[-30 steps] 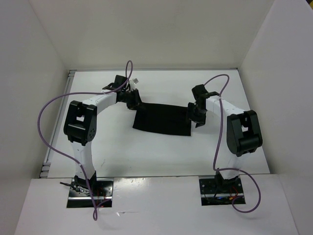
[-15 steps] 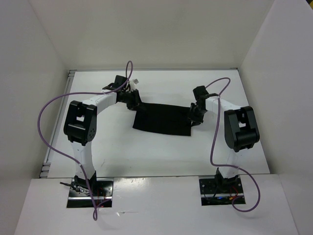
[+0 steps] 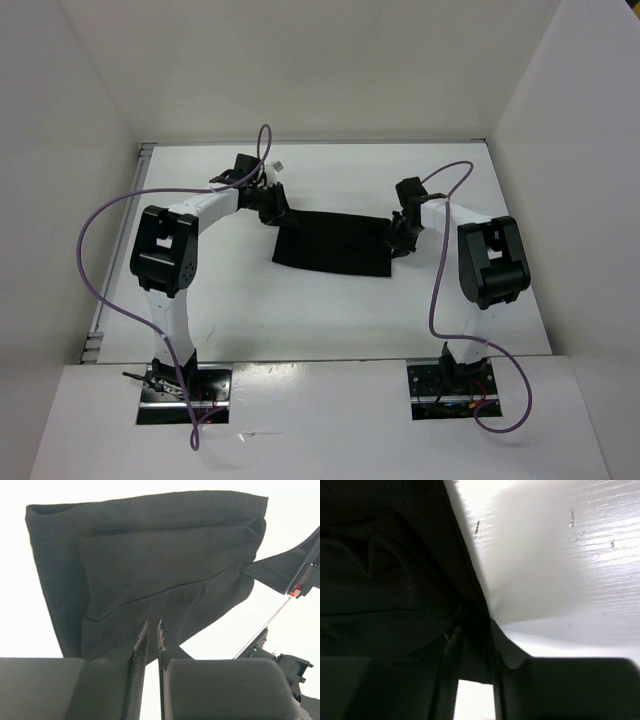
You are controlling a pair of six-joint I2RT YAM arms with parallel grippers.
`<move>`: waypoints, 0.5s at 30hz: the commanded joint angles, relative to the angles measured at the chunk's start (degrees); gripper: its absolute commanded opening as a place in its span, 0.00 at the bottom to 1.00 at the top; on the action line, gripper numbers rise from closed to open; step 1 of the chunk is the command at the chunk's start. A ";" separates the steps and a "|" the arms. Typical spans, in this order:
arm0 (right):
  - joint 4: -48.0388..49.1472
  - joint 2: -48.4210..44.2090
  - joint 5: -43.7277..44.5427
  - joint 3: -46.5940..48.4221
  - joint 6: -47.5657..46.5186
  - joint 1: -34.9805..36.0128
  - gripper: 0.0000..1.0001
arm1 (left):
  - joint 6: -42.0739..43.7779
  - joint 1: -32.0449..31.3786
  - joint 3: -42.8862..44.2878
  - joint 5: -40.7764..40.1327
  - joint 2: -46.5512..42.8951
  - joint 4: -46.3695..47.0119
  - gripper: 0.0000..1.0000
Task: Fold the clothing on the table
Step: Fold the skirt
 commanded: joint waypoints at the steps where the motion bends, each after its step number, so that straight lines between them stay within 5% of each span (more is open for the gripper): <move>1: 3.99 3.63 -0.41 -2.45 1.60 -0.89 0.27 | 0.46 0.72 -0.54 -1.72 -3.35 -0.14 0.19; 5: 4.60 3.64 -0.93 -2.45 1.60 -0.89 0.12 | 2.47 3.44 0.95 -7.95 -4.58 -4.08 0.23; 8: 4.60 3.64 -0.94 -3.06 1.60 -0.89 0.01 | 3.97 4.15 1.84 -19.89 -4.59 -7.60 0.23; 15: 4.07 1.09 -0.94 -3.07 1.60 -0.89 0.00 | 4.24 4.15 1.05 -30.20 -1.69 -10.07 0.20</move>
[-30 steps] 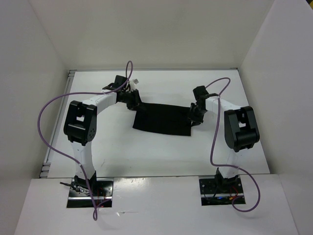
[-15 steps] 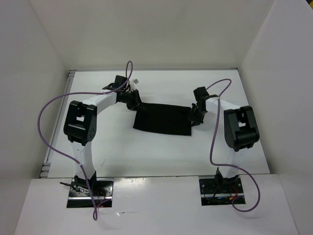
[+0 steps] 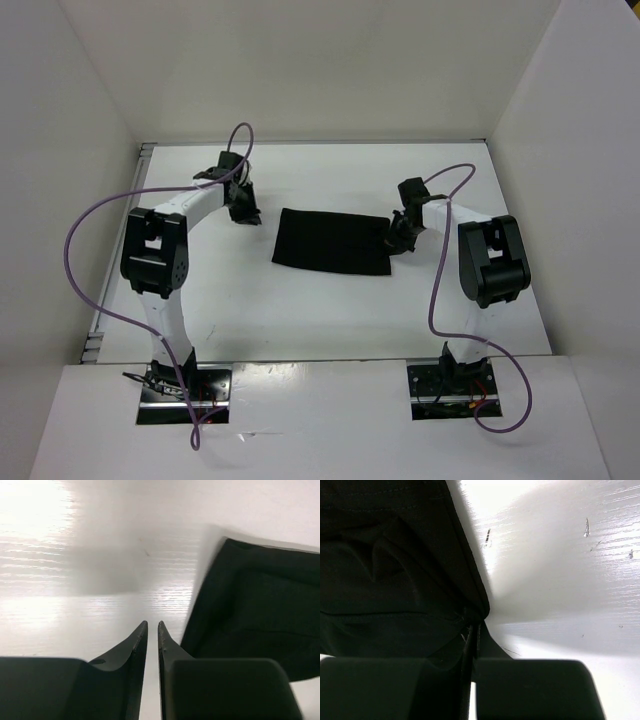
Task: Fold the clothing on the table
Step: Fold the skirt
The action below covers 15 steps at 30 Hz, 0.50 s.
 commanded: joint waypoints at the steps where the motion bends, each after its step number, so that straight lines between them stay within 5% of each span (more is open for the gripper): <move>1: 0.78 0.50 2.62 -1.83 -0.01 -0.15 0.00 | 0.61 -0.46 -0.44 -5.86 0.19 -1.31 0.20; 15: -0.28 -1.86 4.73 -1.30 -0.54 -0.67 0.00 | -5.10 -5.29 -8.44 7.77 4.94 7.92 0.20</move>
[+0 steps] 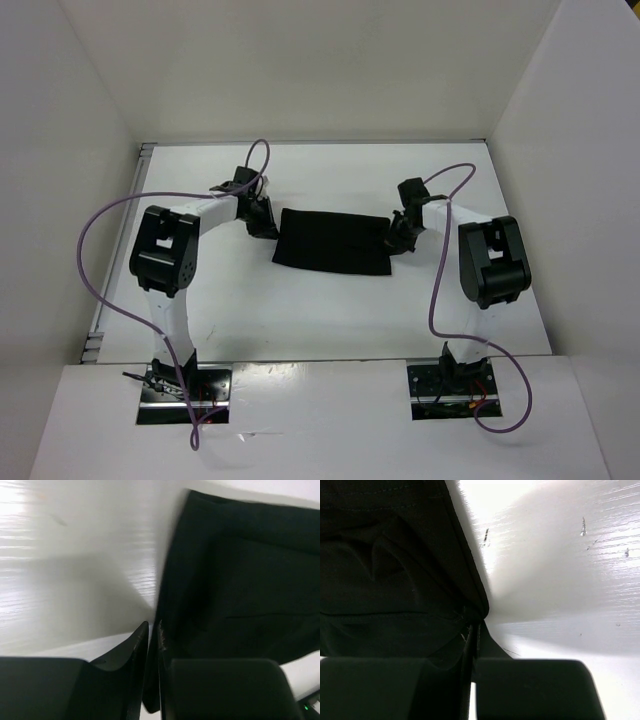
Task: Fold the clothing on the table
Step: Fold the skirt
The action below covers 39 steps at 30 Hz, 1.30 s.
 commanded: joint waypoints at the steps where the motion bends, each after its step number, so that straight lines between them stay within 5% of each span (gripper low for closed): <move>1: -0.87 -2.06 4.12 -0.51 -0.50 -0.61 0.00 | -1.72 -1.92 -2.46 3.72 3.56 1.63 0.20; 9: -6.67 -9.62 7.45 7.38 -0.50 2.46 0.00 | -1.72 -3.60 -2.98 4.86 4.71 2.16 0.19; 14: -8.87 -10.16 9.74 13.63 -0.50 10.17 0.00 | -1.72 -4.13 -1.40 4.87 5.24 1.63 0.19; 24: -7.38 -0.50 3.87 23.65 0.03 20.38 0.00 | -1.19 -4.13 -1.40 5.40 5.24 1.63 0.19; 39: -4.48 15.06 2.19 39.04 -1.11 26.46 0.00 | -1.19 -4.13 -3.07 5.40 3.57 1.63 0.19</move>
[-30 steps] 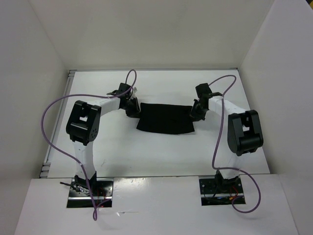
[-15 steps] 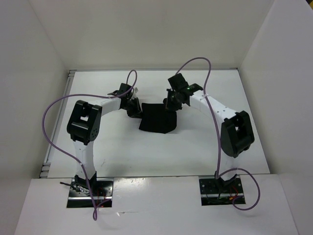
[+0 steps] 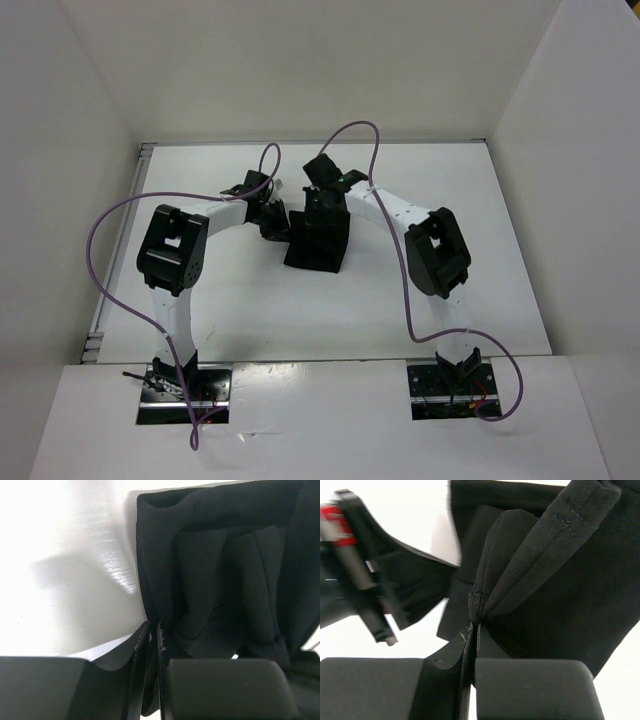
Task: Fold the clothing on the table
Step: Fold the skirt
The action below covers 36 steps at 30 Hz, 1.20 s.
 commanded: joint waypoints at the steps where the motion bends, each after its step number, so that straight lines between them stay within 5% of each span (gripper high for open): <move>1: 2.03 0.64 -1.20 5.21 -0.43 1.84 0.00 | 1.54 -0.67 -2.41 -2.32 1.67 -3.46 0.19; 14: 1.42 5.74 -3.57 9.08 -1.14 3.61 0.02 | 1.54 -0.67 -2.41 -2.32 0.62 -3.99 0.20; 15: 1.42 5.74 -3.57 9.08 -1.14 3.61 0.08 | 1.54 -0.67 -2.41 -3.45 0.61 -4.60 0.20; 18: 2.81 5.75 -8.83 9.61 -2.28 3.61 0.48 | 2.76 -0.67 -1.89 -5.65 0.08 -6.44 0.20; 26: 8.62 -12.67 -24.84 2.60 -4.49 1.33 0.53 | 7.51 4.34 5.31 -19.26 -5.88 -14.35 0.23; 29: 10.91 -19.71 -24.32 -4.35 -1.94 -2.89 0.46 | 8.40 4.34 8.65 -16.76 -10.18 -15.76 0.23; 34: 7.31 -20.55 -9.21 -10.16 -2.54 -6.23 0.00 | 8.40 3.19 12.52 -6.03 -11.87 -13.31 0.24; 36: 6.69 -16.68 -8.23 -10.16 -3.24 -6.24 0.00 | 8.40 2.58 14.72 -2.42 -10.47 -11.38 0.24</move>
